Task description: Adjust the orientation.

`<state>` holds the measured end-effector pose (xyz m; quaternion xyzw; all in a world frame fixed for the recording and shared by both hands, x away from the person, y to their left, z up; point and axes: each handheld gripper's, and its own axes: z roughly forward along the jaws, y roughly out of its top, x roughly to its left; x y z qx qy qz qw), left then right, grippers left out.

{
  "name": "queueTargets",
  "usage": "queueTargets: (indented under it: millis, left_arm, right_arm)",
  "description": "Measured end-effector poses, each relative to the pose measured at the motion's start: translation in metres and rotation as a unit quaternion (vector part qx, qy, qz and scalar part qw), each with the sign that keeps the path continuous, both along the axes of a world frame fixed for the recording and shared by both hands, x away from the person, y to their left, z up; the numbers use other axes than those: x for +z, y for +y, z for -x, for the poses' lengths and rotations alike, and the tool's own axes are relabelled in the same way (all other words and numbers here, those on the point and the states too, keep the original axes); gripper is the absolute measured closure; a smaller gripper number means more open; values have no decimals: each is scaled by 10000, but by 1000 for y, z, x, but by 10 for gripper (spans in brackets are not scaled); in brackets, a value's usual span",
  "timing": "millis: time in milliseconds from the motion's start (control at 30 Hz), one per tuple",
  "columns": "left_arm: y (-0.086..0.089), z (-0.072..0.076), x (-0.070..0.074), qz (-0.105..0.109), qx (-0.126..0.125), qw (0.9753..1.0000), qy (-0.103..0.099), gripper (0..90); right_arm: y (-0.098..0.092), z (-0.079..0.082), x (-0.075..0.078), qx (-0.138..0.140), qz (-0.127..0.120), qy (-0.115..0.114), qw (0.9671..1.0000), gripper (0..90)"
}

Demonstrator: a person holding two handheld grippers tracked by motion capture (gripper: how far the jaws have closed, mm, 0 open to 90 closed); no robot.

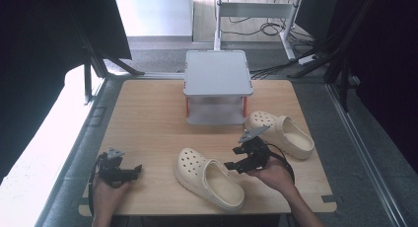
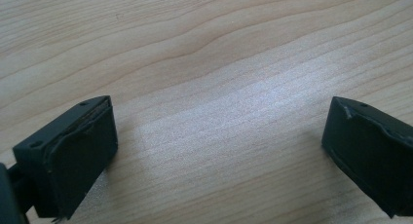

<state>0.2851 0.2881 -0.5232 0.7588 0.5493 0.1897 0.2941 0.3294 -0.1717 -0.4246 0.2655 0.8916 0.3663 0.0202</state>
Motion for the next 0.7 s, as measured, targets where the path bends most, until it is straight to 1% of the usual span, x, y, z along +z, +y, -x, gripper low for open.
queueTargets:
  millis: [67,100,167,400,533,700]
  left_arm:
    - [0,0,0,0,-1,10000,0,0]
    - [0,0,0,0,-1,10000,0,0]
    - [0,0,0,0,0,10000,-1,0]
    - [0,0,0,0,-1,10000,0,0]
    - [0,0,0,1,0,10000,-1,0]
    - [0,0,0,6,3,10000,2,0]
  right_arm:
    - [-10,-3,-1,-154,22,-35,9999,263]
    - [-10,-3,-1,-154,22,-35,9999,263]
    - [-18,-6,-2,-265,22,-36,9996,250]
    - [-46,-12,-5,-623,74,-109,9980,254]
    - [-62,-13,-3,-809,45,-122,9966,255]
    - [-79,-15,0,-974,49,-180,9951,256]
